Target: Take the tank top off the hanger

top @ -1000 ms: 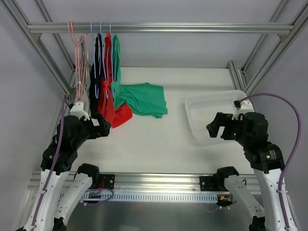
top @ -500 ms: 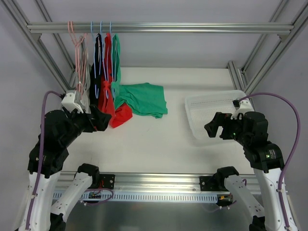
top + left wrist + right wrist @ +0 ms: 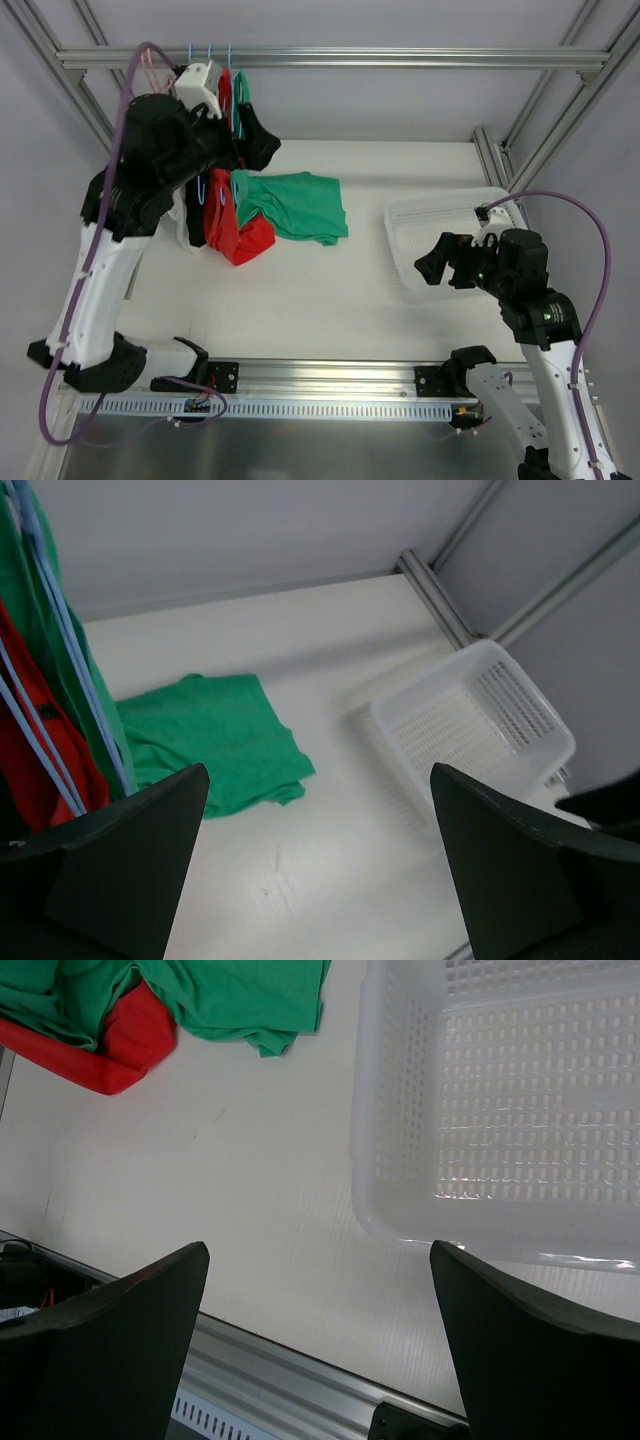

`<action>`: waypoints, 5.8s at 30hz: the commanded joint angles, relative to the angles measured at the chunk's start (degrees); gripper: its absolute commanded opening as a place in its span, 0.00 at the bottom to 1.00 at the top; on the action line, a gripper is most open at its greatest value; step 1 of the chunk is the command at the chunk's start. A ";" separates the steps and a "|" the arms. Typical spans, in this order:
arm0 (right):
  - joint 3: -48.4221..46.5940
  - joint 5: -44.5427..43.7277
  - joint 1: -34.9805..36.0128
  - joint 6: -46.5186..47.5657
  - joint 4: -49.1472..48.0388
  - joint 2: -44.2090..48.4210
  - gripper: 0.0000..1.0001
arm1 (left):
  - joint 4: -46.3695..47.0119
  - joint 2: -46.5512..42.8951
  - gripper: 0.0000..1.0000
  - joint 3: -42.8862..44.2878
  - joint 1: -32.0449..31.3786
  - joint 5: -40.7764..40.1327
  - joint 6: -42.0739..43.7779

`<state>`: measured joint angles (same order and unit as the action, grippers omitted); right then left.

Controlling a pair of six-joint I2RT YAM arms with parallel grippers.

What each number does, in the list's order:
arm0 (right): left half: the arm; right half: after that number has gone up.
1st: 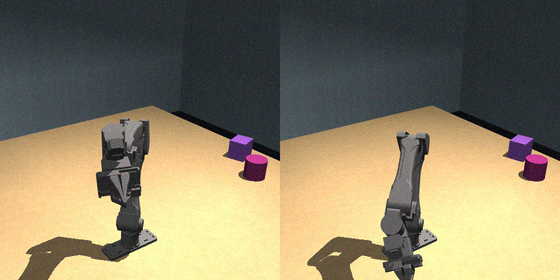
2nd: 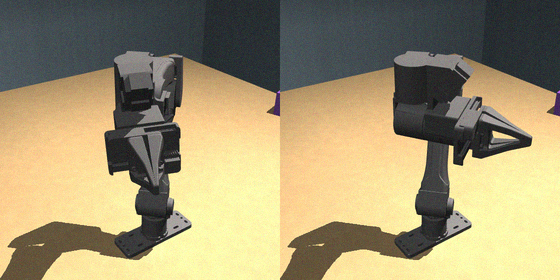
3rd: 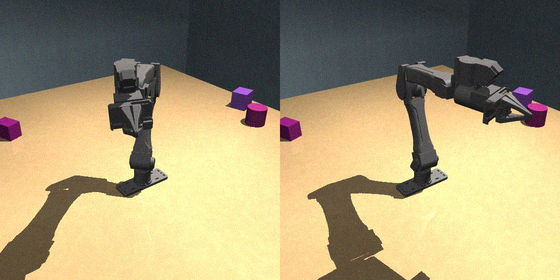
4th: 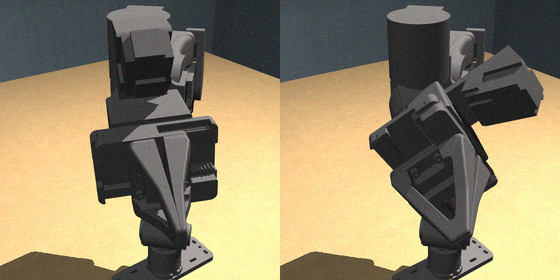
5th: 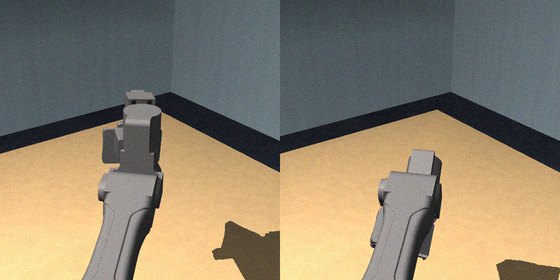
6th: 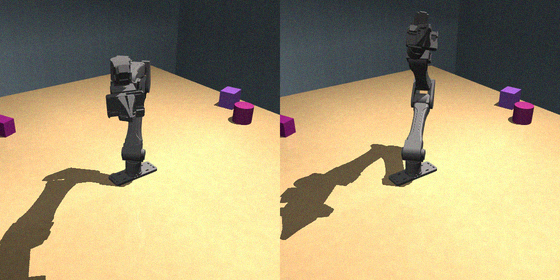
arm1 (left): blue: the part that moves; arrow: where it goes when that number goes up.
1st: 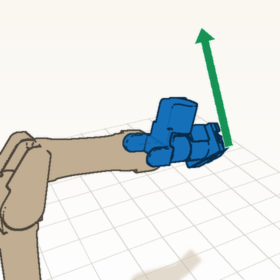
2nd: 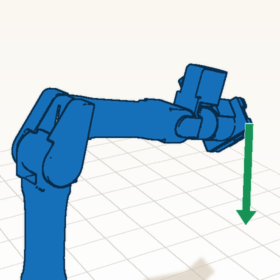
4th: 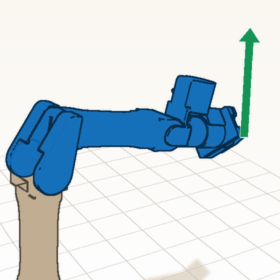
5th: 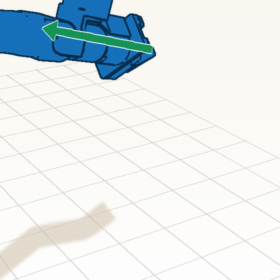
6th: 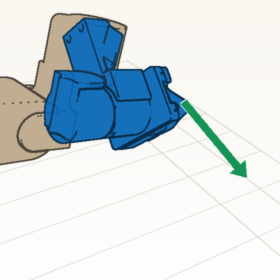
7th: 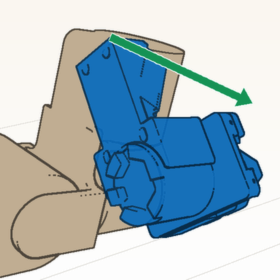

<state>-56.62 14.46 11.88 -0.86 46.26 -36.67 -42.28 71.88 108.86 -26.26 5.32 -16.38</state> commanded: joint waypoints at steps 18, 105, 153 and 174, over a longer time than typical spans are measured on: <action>2.83 3.65 -0.01 -1.16 -1.61 3.79 0.99 | -0.61 18.03 0.59 7.69 -1.51 -34.58 11.29; -5.78 -1.36 26.96 -1.16 -34.30 -18.69 0.73 | 26.55 -34.70 0.00 -48.48 -13.99 22.71 -22.03; -11.94 -4.46 13.43 -4.05 -37.20 -26.37 0.00 | 27.42 -28.37 0.00 -39.61 -13.99 25.01 -16.49; -3.69 25.54 29.41 -15.67 -45.91 -9.31 0.00 | 101.05 -8.51 0.00 -35.64 -16.37 24.48 -10.25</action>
<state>-63.16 36.23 37.01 -15.79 3.22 -49.28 39.66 62.39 70.70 -42.04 28.34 -28.91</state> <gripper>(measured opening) 0.009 0.020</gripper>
